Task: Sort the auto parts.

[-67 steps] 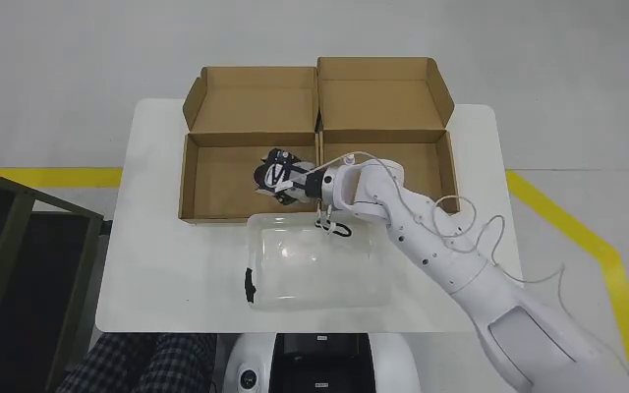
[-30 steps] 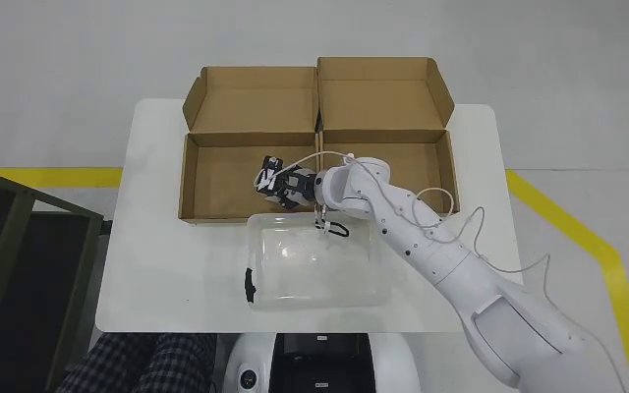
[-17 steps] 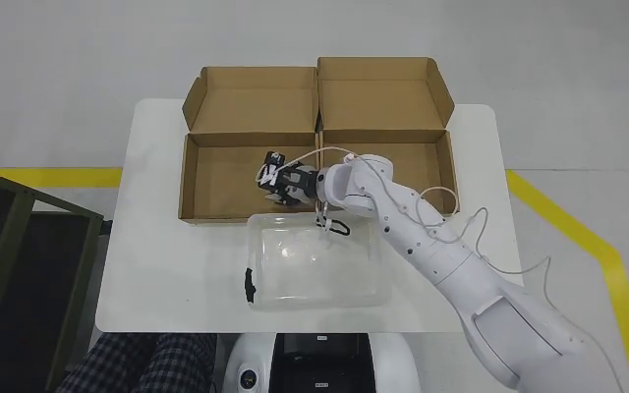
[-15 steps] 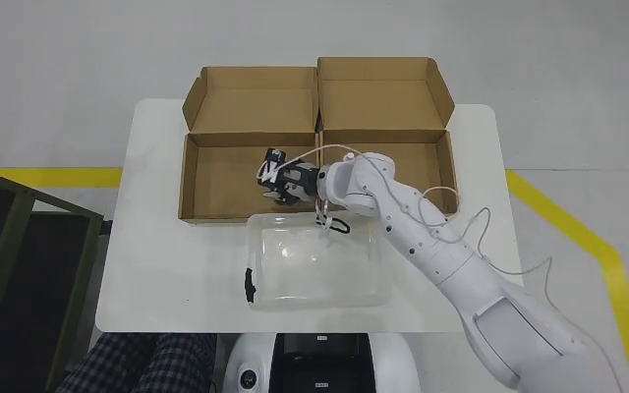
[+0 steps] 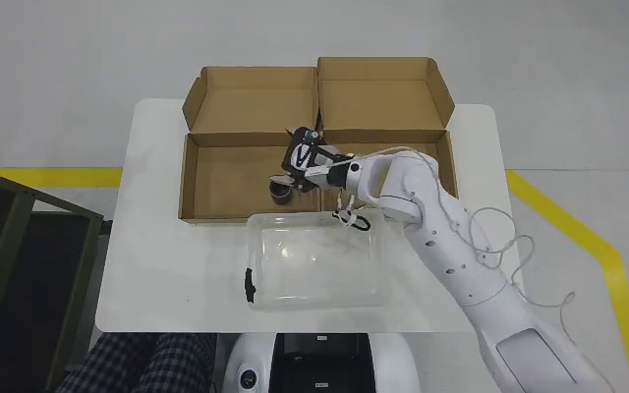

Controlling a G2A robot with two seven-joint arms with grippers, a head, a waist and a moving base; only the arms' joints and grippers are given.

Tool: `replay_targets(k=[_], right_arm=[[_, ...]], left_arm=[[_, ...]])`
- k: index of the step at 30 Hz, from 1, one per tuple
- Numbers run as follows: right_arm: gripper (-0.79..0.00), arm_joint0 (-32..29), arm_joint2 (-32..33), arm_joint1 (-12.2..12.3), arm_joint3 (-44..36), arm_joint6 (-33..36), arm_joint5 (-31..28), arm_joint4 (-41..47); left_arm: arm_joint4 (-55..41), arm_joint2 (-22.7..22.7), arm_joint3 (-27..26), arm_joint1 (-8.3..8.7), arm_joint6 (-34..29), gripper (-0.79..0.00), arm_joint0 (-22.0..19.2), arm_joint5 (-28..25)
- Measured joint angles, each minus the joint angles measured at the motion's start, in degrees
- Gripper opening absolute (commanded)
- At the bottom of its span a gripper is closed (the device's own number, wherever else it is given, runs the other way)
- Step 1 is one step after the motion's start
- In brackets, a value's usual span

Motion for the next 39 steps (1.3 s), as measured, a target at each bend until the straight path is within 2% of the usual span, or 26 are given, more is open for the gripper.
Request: replay_targets(k=[5,8,17,23,33,39], right_arm=[[-0.129,-6.34,7.42,2.0,-8.65,-0.7,-0.91,-1.28],[0.0,-10.01,11.7,2.97,-12.84,-1.43,-1.11,-1.8],[0.0,-22.32,25.76,5.58,-20.78,-4.34,-2.37,-2.15],[0.0,-30.79,34.25,6.73,-22.92,-8.24,-2.6,-1.0],[0.0,-43.2,46.76,8.02,-26.44,-15.24,-2.44,-1.93],[0.0,-48.3,51.57,8.49,-28.54,-18.3,-3.16,-2.86]], left_arm=[[0.0,0.0,0.0,0.0,0.0,0.0,0.0,0.0],[0.0,0.0,0.0,0.0,0.0,0.0,0.0,0.0],[0.0,0.0,0.0,0.0,0.0,0.0,0.0,0.0],[0.0,0.0,0.0,0.0,0.0,0.0,0.0,0.0],[0.0,0.0,0.0,0.0,0.0,0.0,0.0,0.0],[0.0,0.0,0.0,0.0,0.0,0.0,0.0,0.0]])
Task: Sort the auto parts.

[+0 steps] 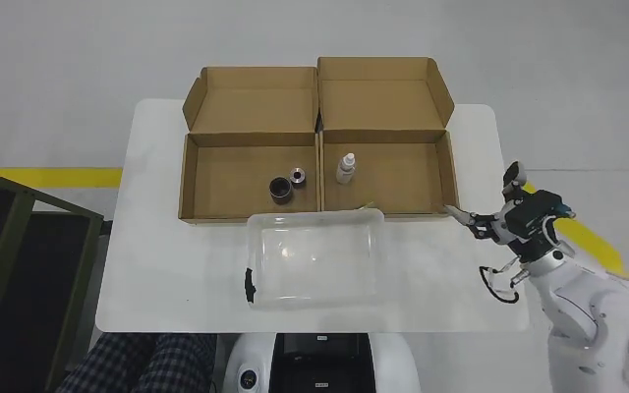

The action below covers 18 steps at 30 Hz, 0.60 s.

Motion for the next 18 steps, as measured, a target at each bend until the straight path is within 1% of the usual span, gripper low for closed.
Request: replay_targets(k=[5,18], right_arm=[[0.0,-2.02,2.01,0.24,-0.13,-1.85,0.51,-0.12],[0.0,-2.11,2.12,0.27,-0.07,-1.92,0.47,-0.14]], left_arm=[[0.0,0.0,0.0,0.0,0.0,0.0,0.0,0.0],[0.0,0.0,0.0,0.0,0.0,0.0,0.0,0.0]])
